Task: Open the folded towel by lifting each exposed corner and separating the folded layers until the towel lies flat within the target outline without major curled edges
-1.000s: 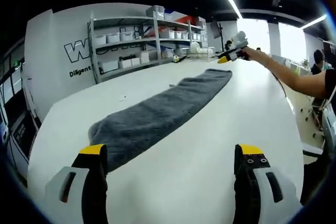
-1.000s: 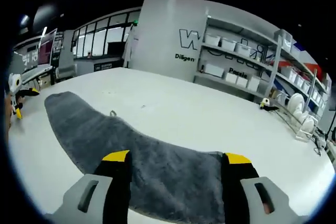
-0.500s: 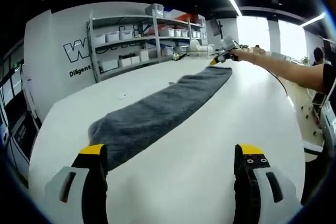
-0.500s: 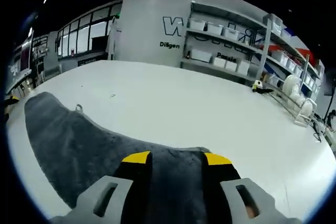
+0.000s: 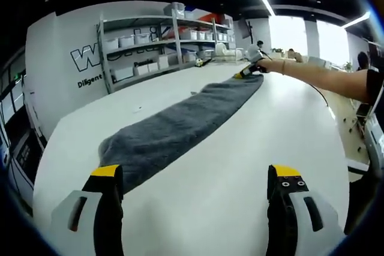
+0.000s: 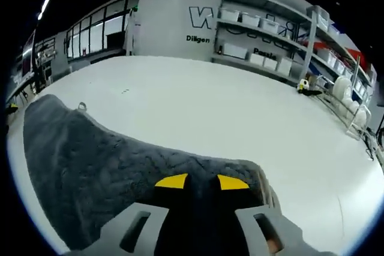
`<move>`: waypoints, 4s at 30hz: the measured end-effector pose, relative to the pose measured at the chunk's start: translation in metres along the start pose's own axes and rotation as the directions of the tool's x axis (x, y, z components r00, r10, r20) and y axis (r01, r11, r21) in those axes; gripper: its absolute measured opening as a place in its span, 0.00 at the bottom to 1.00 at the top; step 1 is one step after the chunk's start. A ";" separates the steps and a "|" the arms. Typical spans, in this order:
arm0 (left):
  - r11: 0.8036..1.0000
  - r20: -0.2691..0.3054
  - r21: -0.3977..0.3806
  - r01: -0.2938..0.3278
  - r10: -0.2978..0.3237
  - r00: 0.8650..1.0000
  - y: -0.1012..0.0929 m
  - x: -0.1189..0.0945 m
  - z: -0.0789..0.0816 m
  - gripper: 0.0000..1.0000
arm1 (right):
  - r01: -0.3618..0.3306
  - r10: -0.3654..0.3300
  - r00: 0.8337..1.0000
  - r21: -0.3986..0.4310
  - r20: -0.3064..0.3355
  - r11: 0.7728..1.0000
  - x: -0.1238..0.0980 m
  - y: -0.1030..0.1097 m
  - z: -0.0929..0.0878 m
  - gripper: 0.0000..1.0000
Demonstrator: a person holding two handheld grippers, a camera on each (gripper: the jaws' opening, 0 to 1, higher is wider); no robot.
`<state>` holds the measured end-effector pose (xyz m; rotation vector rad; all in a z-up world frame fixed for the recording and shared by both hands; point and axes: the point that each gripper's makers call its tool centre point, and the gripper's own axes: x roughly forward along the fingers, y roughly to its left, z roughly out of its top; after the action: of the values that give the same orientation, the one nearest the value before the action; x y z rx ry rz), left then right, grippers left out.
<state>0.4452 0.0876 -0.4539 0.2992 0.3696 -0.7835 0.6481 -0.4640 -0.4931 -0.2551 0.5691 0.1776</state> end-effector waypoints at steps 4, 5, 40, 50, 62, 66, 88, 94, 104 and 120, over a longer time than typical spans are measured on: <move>1.000 -0.001 -0.001 0.002 -0.002 1.000 0.000 0.000 0.000 0.99 | 0.001 -0.001 1.000 -0.023 0.001 1.000 0.000 0.003 0.001 0.02; 1.000 -0.001 -0.001 0.001 -0.001 1.000 0.000 0.001 0.000 0.99 | 0.003 -0.003 1.000 -0.024 0.002 1.000 0.000 0.003 0.001 0.01; 1.000 0.042 -0.023 -0.004 0.005 0.999 0.001 -0.007 0.006 0.99 | 0.037 0.050 0.938 -0.242 0.344 0.970 -0.144 0.086 0.037 0.00; 1.000 0.044 -0.030 -0.008 0.009 0.999 0.005 -0.008 0.006 0.99 | -0.054 0.107 0.938 -0.167 0.330 0.985 -0.157 0.086 -0.007 0.00; 0.999 0.049 -0.036 -0.011 0.013 0.999 0.007 -0.009 0.006 0.99 | -0.150 0.157 0.975 -0.051 0.157 0.987 -0.156 0.092 -0.063 0.01; 0.999 0.045 -0.034 -0.011 0.012 0.999 0.007 -0.008 0.006 0.99 | -0.172 0.176 0.975 -0.038 0.134 0.984 -0.148 0.095 -0.070 0.01; 0.998 0.066 -0.059 -0.010 0.014 0.998 0.006 -0.010 0.007 0.99 | -0.154 0.151 0.986 0.039 0.074 0.987 -0.192 0.123 -0.066 0.77; 0.999 0.066 -0.053 -0.002 0.006 0.998 0.003 -0.010 0.007 0.99 | -0.147 0.145 0.987 0.027 0.062 0.989 -0.201 0.141 -0.062 0.95; 0.999 0.070 -0.046 0.008 -0.005 0.998 0.001 -0.010 0.009 0.99 | -0.147 0.149 0.984 -0.023 0.101 0.989 -0.214 0.172 -0.041 0.99; 0.998 0.072 -0.058 0.009 -0.005 0.997 0.000 -0.010 0.005 0.99 | -0.253 0.268 0.952 -0.111 0.148 0.961 -0.187 0.238 0.012 0.99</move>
<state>0.4400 0.0916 -0.4448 0.2145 0.3251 -0.7869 0.4430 -0.2514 -0.4254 -0.2503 0.4323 0.4773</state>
